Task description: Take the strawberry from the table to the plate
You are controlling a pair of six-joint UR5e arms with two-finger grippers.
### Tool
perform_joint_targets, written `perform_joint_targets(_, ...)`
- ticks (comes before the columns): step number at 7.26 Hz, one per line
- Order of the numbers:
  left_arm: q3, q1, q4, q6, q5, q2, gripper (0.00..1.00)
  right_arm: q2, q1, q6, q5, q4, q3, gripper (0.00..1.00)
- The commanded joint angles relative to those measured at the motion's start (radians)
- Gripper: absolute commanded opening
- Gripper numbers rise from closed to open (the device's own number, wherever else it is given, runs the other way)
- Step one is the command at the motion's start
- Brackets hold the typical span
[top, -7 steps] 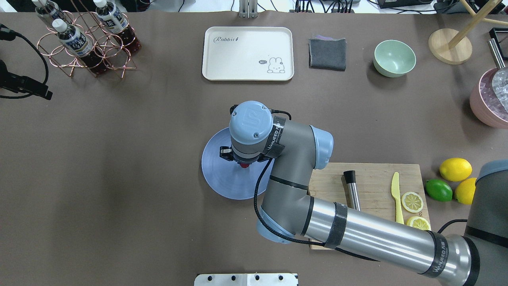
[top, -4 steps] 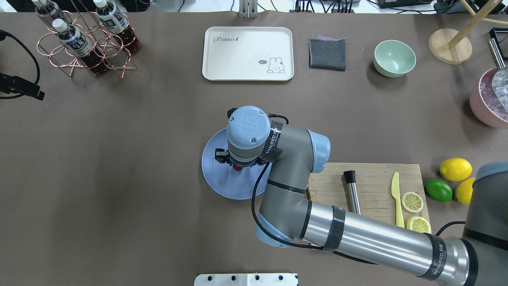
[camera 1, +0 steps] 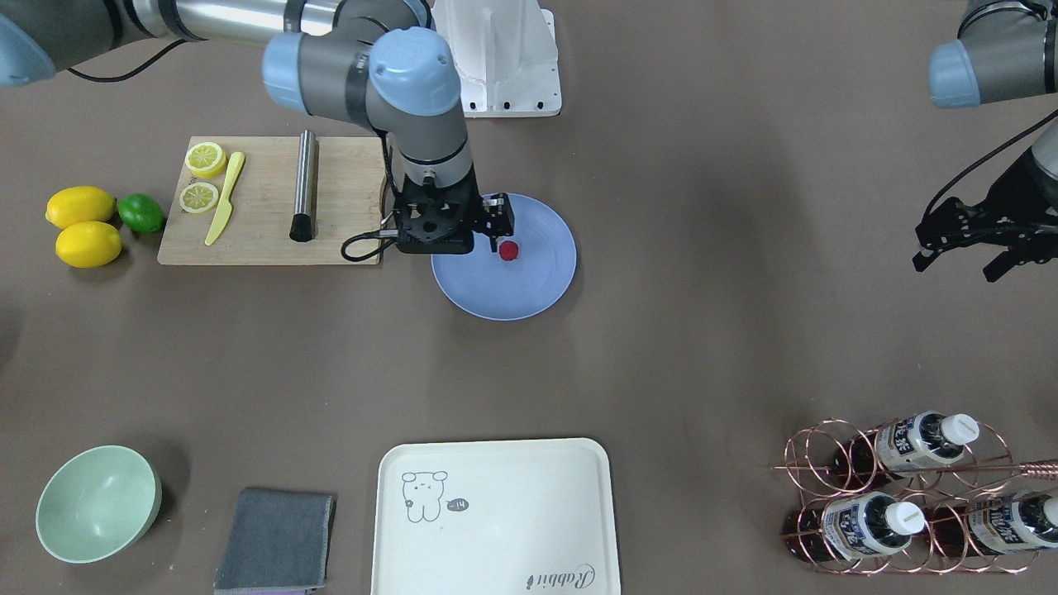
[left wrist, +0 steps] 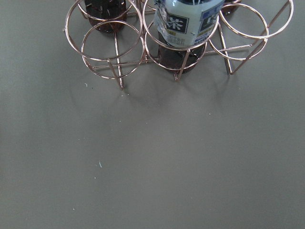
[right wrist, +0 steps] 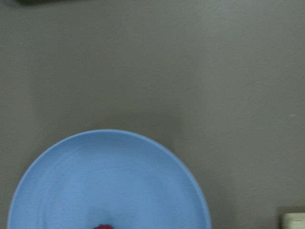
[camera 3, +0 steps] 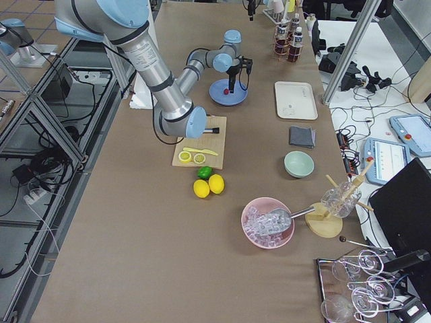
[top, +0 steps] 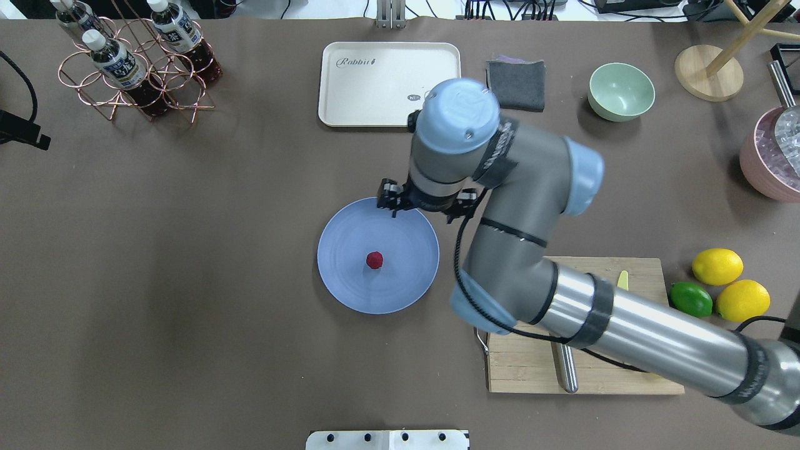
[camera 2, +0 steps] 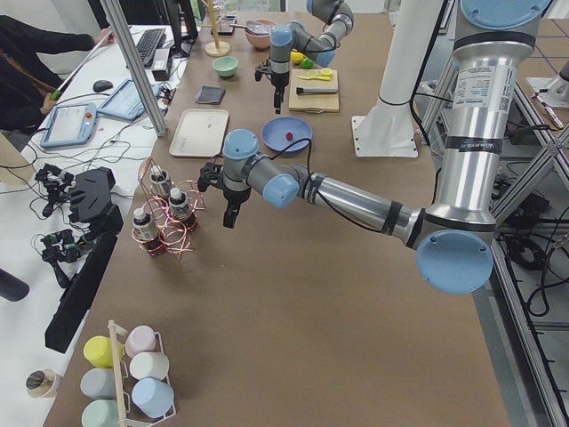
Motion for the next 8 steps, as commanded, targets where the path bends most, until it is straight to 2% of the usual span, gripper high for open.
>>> perform_joint_targets(1, -0.002, -0.091, 0.080, 0.159, -0.025, 0.014, 0.98, -0.188, 0.185, -0.280, 0.076, -0.232, 0.228, 1.00)
perform_joint_targets(2, -0.002, -0.172, 0.177, 0.320, -0.016, 0.014, 0.98, -0.306, 0.280, -0.505, 0.085, -0.269, 0.267, 1.00)
perform_joint_targets(3, 0.002, -0.249, 0.270, 0.464, -0.013, 0.012, 0.98, -0.418, 0.393, -0.710, 0.134, -0.259, 0.266, 1.00)
perform_joint_targets(4, 0.010, -0.309, 0.344, 0.589, -0.012, 0.014, 0.98, -0.509, 0.538, -0.908, 0.220, -0.259, 0.243, 1.00)
perform_joint_targets(5, 0.016, -0.341, 0.363, 0.640, -0.012, 0.020, 0.98, -0.572, 0.673, -1.080, 0.272, -0.258, 0.200, 1.00)
perform_joint_targets(7, 0.022, -0.368, 0.360, 0.651, -0.015, 0.075, 0.98, -0.607, 0.884, -1.374, 0.294, -0.258, 0.053, 1.00)
perform_joint_targets(8, 0.027, -0.366, 0.360, 0.651, -0.016, 0.075, 0.98, -0.608, 0.937, -1.441, 0.294, -0.258, 0.002, 1.00)
